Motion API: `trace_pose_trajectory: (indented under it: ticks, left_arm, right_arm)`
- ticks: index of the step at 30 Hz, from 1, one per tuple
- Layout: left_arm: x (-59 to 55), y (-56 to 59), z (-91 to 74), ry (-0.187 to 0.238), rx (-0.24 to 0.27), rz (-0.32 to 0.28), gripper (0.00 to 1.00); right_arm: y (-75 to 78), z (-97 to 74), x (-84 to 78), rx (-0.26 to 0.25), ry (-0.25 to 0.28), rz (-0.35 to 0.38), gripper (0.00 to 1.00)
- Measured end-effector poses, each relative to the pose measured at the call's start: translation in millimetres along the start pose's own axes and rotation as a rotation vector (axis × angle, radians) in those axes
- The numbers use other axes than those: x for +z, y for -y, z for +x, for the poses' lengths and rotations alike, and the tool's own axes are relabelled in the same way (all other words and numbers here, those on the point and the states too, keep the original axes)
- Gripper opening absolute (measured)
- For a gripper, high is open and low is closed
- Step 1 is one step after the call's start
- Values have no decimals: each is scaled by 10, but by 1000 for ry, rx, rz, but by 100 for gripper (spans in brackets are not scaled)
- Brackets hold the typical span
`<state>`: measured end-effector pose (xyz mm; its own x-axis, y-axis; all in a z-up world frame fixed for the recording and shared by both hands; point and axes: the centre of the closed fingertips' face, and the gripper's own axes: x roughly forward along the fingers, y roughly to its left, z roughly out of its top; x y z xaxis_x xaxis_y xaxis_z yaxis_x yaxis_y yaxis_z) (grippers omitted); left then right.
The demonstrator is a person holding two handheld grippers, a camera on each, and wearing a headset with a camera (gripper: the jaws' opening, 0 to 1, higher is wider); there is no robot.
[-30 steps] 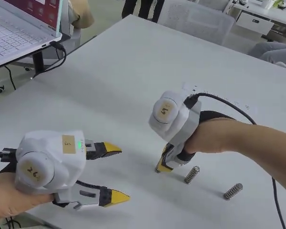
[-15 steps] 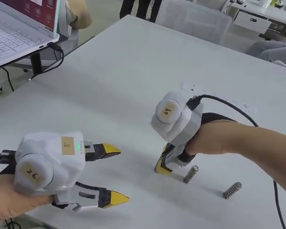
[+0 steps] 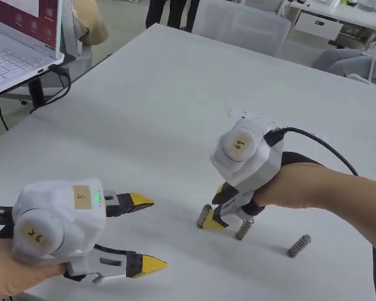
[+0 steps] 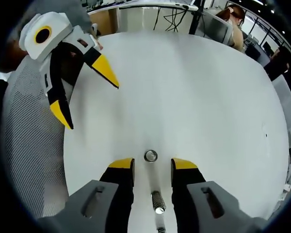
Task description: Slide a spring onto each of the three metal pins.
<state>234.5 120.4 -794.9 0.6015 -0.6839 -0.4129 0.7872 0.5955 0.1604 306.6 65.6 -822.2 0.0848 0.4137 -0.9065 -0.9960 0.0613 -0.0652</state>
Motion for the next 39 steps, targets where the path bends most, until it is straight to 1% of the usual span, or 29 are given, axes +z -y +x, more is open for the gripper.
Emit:
trace_pose_trajectory:
  ticks: [4, 5, 7, 9, 11, 14, 17, 19, 25, 29, 32, 35, 39]
  left_arm:
    - [13, -13, 6, -3, 2, -2, 51]
    - [14, -13, 7, -5, 2, -3, 51]
    - [22, -11, 6, -6, 2, -4, 51]
    - [23, -9, 6, -9, 2, -4, 51]
    - [29, -10, 6, -10, 4, -5, 51]
    - [24, -20, 4, -12, 11, -12, 51]
    - [34, -19, -6, -11, 16, -16, 51]
    - [41, -18, -15, -12, 18, -18, 51]
    - [64, -19, -32, -16, 25, -20, 51]
    - [74, -8, -30, -19, 28, -22, 51]
    - [85, -9, -31, -18, 30, -24, 51]
    - [96, -20, -33, -20, 35, -26, 52]
    - [123, -35, -31, -17, 41, -27, 52]
  right_arm:
    - [24, -115, 35, -36, 63, 5, 31]
    - [30, -157, 55, -47, 91, 13, 32]
    - [26, -227, 55, -53, 120, 34, 33]
    - [44, -278, 41, -74, 140, 35, 33]
    - [43, -312, 32, -81, 159, 42, 34]
    - [56, -375, 30, -107, 206, 60, 37]
    - [65, -421, 7, -126, 231, 73, 39]
    - [63, -460, -15, -140, 251, 78, 40]
    - [98, -614, -82, -192, 324, 128, 45]
    - [117, -730, -190, -226, 348, 154, 46]
    - [115, -850, -215, -247, 389, 177, 48]
    - [121, -941, -270, -272, 412, 191, 51]
    - [92, -1054, -367, -299, 449, 215, 54]
